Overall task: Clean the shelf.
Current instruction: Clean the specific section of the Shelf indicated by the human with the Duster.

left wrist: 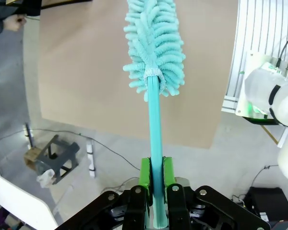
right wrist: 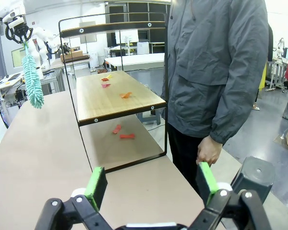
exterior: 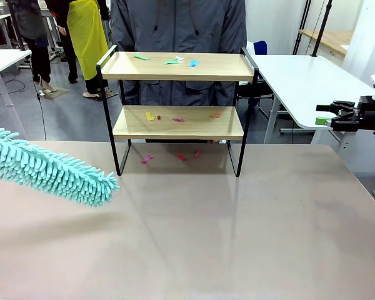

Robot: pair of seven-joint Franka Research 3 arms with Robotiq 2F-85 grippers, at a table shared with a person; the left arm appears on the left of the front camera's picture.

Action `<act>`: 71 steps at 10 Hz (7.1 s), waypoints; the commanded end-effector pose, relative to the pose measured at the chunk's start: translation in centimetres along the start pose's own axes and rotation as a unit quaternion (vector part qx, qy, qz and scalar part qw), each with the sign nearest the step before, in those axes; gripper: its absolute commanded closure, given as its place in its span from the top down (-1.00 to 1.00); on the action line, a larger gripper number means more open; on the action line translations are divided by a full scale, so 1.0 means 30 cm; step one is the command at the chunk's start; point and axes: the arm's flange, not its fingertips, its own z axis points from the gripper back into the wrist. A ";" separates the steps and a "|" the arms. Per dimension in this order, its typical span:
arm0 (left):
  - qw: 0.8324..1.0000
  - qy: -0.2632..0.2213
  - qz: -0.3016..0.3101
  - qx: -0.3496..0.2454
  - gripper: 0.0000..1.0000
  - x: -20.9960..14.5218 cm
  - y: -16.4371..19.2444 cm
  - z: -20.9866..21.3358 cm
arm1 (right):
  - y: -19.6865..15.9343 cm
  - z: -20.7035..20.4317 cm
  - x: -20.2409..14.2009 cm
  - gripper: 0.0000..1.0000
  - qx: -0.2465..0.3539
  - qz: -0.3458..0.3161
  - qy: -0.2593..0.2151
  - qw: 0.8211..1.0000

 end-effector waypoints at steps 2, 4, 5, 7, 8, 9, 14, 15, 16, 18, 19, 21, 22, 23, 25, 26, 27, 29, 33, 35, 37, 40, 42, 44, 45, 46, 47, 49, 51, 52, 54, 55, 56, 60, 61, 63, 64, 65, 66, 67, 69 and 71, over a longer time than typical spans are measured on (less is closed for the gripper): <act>1.000 0.000 -0.006 -0.001 -0.74 -0.002 -0.009 0.005 | 0.002 -0.005 0.008 1.00 0.001 0.002 -0.001 1.000; 1.000 0.000 -0.006 -0.001 -0.74 -0.002 -0.009 0.005 | 0.002 -0.005 0.008 1.00 0.001 0.002 -0.001 1.000; 1.000 0.000 -0.006 -0.001 -0.74 -0.002 -0.009 0.005 | 0.002 -0.005 0.008 1.00 0.001 0.002 -0.001 1.000; 1.000 0.000 -0.006 -0.001 -0.74 -0.002 -0.009 0.005 | 0.002 -0.005 0.008 1.00 0.001 0.002 -0.001 1.000; 1.000 0.000 -0.006 -0.001 -0.74 -0.002 -0.009 0.005 | 0.002 -0.005 0.008 1.00 0.001 0.002 -0.001 1.000; 1.000 0.000 -0.006 -0.001 -0.74 -0.002 -0.009 0.005 | 0.002 -0.005 0.008 1.00 0.001 0.002 -0.001 1.000; 1.000 0.000 -0.006 -0.001 -0.74 -0.002 -0.009 0.005 | 0.002 -0.005 0.008 1.00 0.001 0.002 -0.001 1.000; 1.000 0.000 -0.006 -0.001 -0.74 -0.002 -0.009 0.005 | 0.002 -0.005 0.008 1.00 0.001 0.002 -0.001 1.000; 1.000 0.000 -0.006 -0.001 -0.74 -0.002 -0.009 0.005 | 0.002 -0.005 0.008 1.00 0.001 0.002 -0.001 1.000; 1.000 0.000 -0.006 -0.001 -0.74 -0.002 -0.009 0.005 | 0.002 -0.005 0.008 1.00 0.001 0.002 -0.001 1.000; 1.000 0.000 -0.006 -0.001 -0.74 -0.002 -0.009 0.005 | 0.002 -0.005 0.008 1.00 0.001 0.002 -0.001 1.000; 1.000 0.000 -0.006 -0.001 -0.74 -0.002 -0.009 0.005 | 0.002 -0.005 0.008 1.00 0.001 0.002 -0.001 1.000; 1.000 0.000 -0.006 -0.001 -0.74 -0.002 -0.009 0.005 | 0.002 -0.005 0.008 1.00 0.001 0.002 -0.001 1.000; 1.000 0.000 -0.006 -0.001 -0.74 -0.002 -0.009 0.005 | 0.002 -0.005 0.008 1.00 0.001 0.002 -0.001 1.000; 1.000 0.000 -0.006 -0.001 -0.74 -0.002 -0.009 0.005 | 0.002 -0.005 0.008 1.00 0.001 0.002 -0.001 1.000; 1.000 0.000 -0.006 -0.001 -0.74 -0.002 -0.009 0.005 | 0.002 -0.005 0.008 1.00 0.001 0.002 -0.001 1.000; 1.000 0.000 -0.006 -0.001 -0.74 -0.002 -0.009 0.005 | 0.002 -0.005 0.008 1.00 0.001 0.002 -0.001 1.000; 1.000 0.000 -0.006 -0.001 -0.74 -0.002 -0.009 0.005 | 0.002 -0.005 0.008 1.00 0.001 0.002 -0.001 1.000; 0.999 -0.023 0.041 -0.016 -0.74 0.067 -0.055 0.135 | 0.002 -0.005 0.008 1.00 0.001 0.002 -0.001 1.000; 0.994 -0.061 0.078 -0.045 -0.74 0.160 -0.111 0.269 | 0.002 -0.005 0.008 1.00 0.001 0.002 -0.001 1.000; 0.976 -0.134 0.136 -0.100 -0.74 0.278 -0.181 0.415 | 0.002 -0.005 0.008 1.00 0.001 0.002 -0.001 1.000; 0.945 -0.209 0.245 -0.059 -0.74 0.482 -0.281 0.520 | 0.002 -0.005 0.008 1.00 0.001 0.002 -0.001 1.000; 0.908 -0.267 0.323 -0.002 -0.74 0.610 -0.316 0.531 | 0.002 -0.005 0.008 1.00 0.001 0.002 -0.001 1.000; 0.912 -0.238 0.333 -0.009 -0.74 0.707 -0.296 0.511 | 0.002 -0.005 0.008 1.00 0.001 0.002 -0.001 1.000; 0.908 -0.268 0.322 -0.023 -0.74 0.631 -0.302 0.581 | 0.002 -0.005 0.008 1.00 0.001 0.002 -0.001 1.000; 0.908 -0.268 0.322 -0.023 -0.74 0.631 -0.302 0.581 | 0.002 -0.005 0.008 1.00 0.001 0.002 -0.001 1.000; 0.908 -0.268 0.322 -0.023 -0.74 0.631 -0.302 0.581 | 0.002 -0.005 0.008 1.00 0.001 0.002 -0.001 1.000; 0.889 -0.268 0.372 -0.007 -0.74 0.725 -0.316 0.545 | 0.002 -0.005 0.008 1.00 0.001 0.002 -0.001 1.000; 0.866 -0.264 0.423 0.047 -0.74 0.991 -0.317 0.515 | 0.002 -0.005 0.008 1.00 0.001 0.002 -0.001 1.000; 0.844 -0.279 0.451 0.072 -0.74 1.093 -0.315 0.514 | 0.002 -0.005 0.008 1.00 0.001 0.002 -0.001 1.000; 0.821 -0.289 0.488 0.067 -0.74 1.267 -0.307 0.493 | 0.002 -0.005 0.008 1.00 0.001 0.002 -0.001 1.000; 0.797 -0.304 0.517 0.072 -0.74 1.344 -0.296 0.478 | 0.002 -0.005 0.008 1.00 0.001 0.002 -0.001 1.000; 0.781 -0.312 0.534 0.080 -0.74 1.402 -0.285 0.464 | 0.002 -0.005 0.008 1.00 0.001 0.002 -0.001 1.000; 0.742 -0.316 0.582 0.099 -0.74 1.537 -0.195 0.399 | 0.002 -0.005 0.008 1.00 0.001 0.002 -0.001 1.000; 0.738 -0.311 0.590 0.098 -0.74 1.557 -0.174 0.373 | 0.002 -0.005 0.008 1.00 0.001 0.002 -0.001 1.000; 0.722 -0.303 0.615 0.090 -0.74 1.577 -0.120 0.314 | 0.002 -0.005 0.008 1.00 0.001 0.002 -0.001 1.000; 0.722 -0.293 0.621 0.081 -0.74 1.584 -0.097 0.281 | 0.002 -0.005 0.008 1.00 0.001 0.002 -0.001 1.000; 0.724 -0.279 0.627 0.075 -0.74 1.593 -0.082 0.246 | 0.002 -0.005 0.008 1.00 0.001 0.002 -0.001 1.000; 0.725 -0.271 0.630 0.070 -0.74 1.600 -0.070 0.215 | 0.002 -0.005 0.008 1.00 0.001 0.002 -0.001 1.000; 0.727 -0.264 0.631 0.063 -0.74 1.606 -0.064 0.192 | 0.002 -0.005 0.008 1.00 0.001 0.002 -0.001 1.000; 0.718 -0.242 0.652 0.047 -0.74 1.620 -0.050 0.166 | 0.002 -0.005 0.008 1.00 0.001 0.002 -0.001 1.000; 0.736 -0.259 0.623 0.056 -0.74 1.606 -0.060 0.146 | 0.002 -0.005 0.008 1.00 0.001 0.002 -0.001 1.000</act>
